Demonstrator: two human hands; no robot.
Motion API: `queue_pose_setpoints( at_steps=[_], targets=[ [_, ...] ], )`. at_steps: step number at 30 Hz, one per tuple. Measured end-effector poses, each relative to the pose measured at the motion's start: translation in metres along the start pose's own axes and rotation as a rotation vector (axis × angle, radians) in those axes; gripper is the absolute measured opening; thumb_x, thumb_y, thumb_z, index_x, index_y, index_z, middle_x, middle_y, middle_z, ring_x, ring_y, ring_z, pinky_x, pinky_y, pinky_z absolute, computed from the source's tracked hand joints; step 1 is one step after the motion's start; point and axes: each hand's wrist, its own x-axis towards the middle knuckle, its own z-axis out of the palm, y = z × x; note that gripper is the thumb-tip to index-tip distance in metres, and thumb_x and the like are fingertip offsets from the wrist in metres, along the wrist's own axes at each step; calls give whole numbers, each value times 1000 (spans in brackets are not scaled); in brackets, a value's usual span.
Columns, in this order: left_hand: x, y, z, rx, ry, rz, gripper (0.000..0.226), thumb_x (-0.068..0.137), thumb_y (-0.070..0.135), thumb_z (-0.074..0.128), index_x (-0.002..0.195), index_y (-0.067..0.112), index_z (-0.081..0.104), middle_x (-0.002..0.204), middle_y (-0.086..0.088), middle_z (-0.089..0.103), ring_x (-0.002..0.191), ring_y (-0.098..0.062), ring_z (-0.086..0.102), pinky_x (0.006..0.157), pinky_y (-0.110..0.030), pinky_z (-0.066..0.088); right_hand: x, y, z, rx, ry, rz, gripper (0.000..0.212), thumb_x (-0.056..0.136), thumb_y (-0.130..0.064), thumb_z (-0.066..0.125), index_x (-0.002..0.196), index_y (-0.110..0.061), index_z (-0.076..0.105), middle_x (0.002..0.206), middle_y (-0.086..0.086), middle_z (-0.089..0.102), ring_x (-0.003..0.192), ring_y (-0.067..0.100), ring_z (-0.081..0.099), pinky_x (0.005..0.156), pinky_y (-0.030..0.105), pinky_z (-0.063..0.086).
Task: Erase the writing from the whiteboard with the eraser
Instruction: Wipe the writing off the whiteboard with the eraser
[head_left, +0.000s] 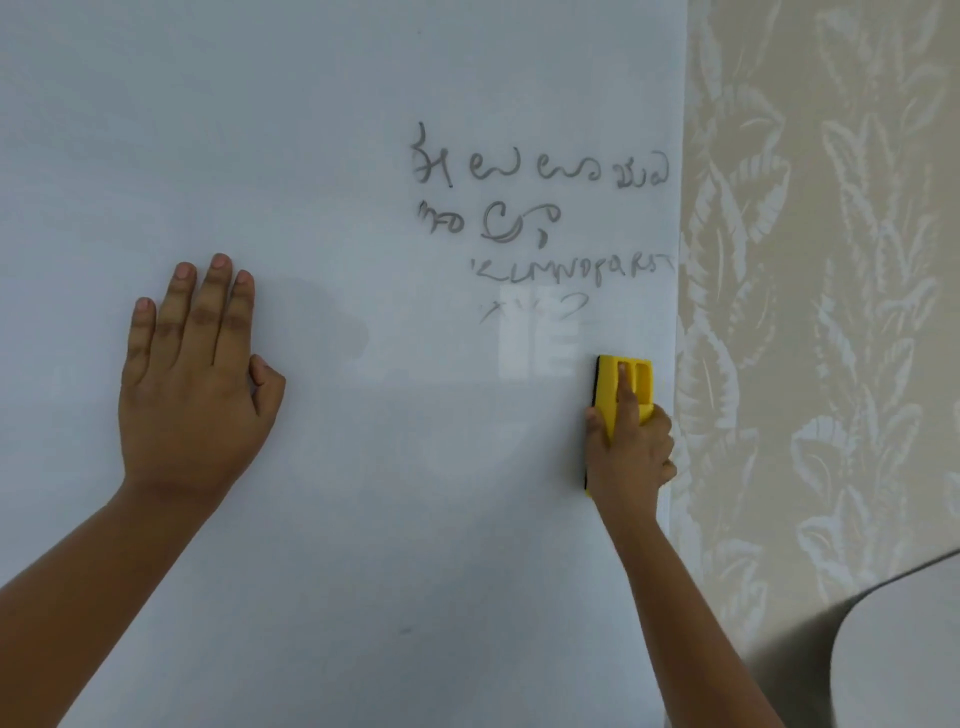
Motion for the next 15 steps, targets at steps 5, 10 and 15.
queue_pose_setpoints(
  at_steps=[5, 10, 15],
  targets=[
    [2, 2, -2, 3, 2, -5, 55, 90, 14, 34, 144, 2, 31, 149, -19, 32, 139, -34, 26, 118, -40, 8, -6, 24, -3, -36, 13, 139, 55, 94, -35, 46, 143, -34, 21, 138, 22, 32, 118, 40, 36, 98, 55, 26],
    [3, 3, -4, 12, -24, -15, 54, 90, 14, 31, 143, 0, 33, 149, -20, 33, 139, -34, 27, 117, -41, 9, 0, -22, 2, -12, 56, 0, 55, 93, -32, 48, 142, -33, 24, 136, 23, 34, 113, 41, 40, 94, 55, 30],
    [3, 6, -6, 24, -38, -26, 54, 89, 12, 33, 142, -1, 34, 148, -20, 33, 139, -34, 27, 117, -42, 10, -8, -11, -1, -95, 62, -21, 53, 93, -32, 48, 142, -33, 27, 133, 24, 38, 109, 40, 42, 92, 55, 31]
  ],
)
